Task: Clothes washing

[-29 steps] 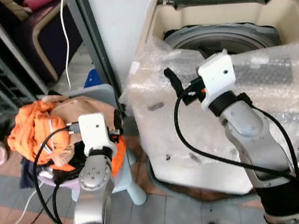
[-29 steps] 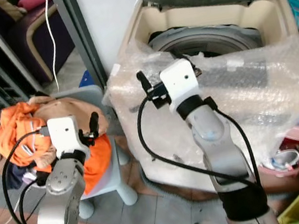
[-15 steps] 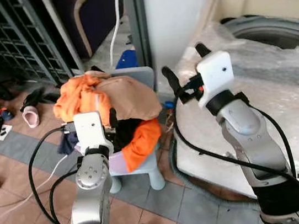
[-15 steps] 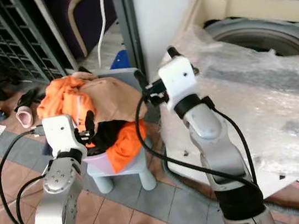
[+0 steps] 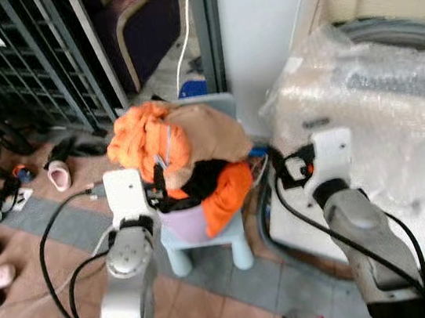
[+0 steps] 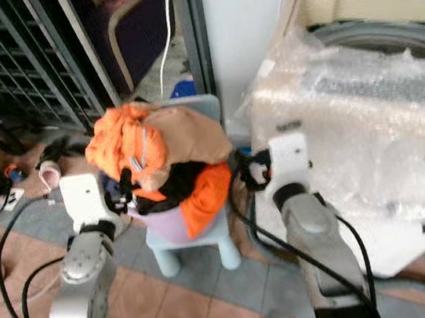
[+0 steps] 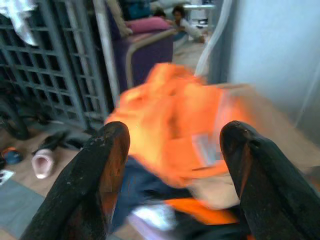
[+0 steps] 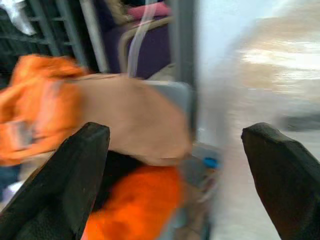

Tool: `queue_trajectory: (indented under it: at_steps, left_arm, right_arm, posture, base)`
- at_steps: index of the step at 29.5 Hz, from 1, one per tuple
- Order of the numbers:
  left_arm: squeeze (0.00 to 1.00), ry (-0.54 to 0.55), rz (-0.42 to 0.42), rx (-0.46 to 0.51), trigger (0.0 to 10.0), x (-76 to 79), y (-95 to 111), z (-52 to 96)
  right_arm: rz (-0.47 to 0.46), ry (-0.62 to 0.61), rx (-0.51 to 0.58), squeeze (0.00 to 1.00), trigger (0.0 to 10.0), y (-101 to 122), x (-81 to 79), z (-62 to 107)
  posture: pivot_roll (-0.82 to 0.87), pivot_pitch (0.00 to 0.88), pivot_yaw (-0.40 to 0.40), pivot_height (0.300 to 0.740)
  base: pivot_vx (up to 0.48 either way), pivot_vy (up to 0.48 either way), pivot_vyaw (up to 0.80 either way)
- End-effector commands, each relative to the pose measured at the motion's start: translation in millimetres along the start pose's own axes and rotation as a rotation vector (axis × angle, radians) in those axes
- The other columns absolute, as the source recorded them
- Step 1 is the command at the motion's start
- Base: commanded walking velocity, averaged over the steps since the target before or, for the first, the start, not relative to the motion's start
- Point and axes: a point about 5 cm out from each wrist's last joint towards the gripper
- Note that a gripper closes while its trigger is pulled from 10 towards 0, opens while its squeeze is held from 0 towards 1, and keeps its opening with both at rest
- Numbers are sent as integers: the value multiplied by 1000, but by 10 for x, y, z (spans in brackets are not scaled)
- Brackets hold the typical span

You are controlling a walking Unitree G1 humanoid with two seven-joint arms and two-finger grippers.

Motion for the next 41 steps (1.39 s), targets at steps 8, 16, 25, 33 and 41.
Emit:
queue_trajectory:
  at_steps: [8,16,25,33,41]
  left_arm:
    - [0,-15,7,50,10000,-97,52,20]
    - [0,-10,6,50,10000,-101,37,27]
    - [0,-13,20,49,10000,-83,35,34]
    - [0,-8,25,40,10000,-83,22,38]
    - [0,20,13,30,10000,-112,18,71]
  right_arm:
    - [-31,121,-16,0,10000,-31,-136,-29]
    - [47,75,-21,0,10000,-28,-112,-162]
    - [99,201,4,0,10000,15,-168,-219]
    - [122,214,15,0,10000,33,-163,-282]
    - [204,283,-27,0,10000,-12,-206,-369]
  posture:
    - [-20,72,66,740]
    - [-22,66,65,740]
    - [-21,72,63,740]
    - [-16,78,57,740]
    - [10,95,50,740]
  base:
    - [81,0,0]
    - [365,0,0]
    - [425,0,0]
    - [286,0,488]
    - [0,0,0]
Point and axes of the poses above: a point about 5 cm out from each wrist's last joint towards the gripper, its own z axis pointing back from the gripper into the wrist, its own y axis along the axis of the wrist's last joint, x = y × z, and after that the axes turned 1 degree about -z, right-handed
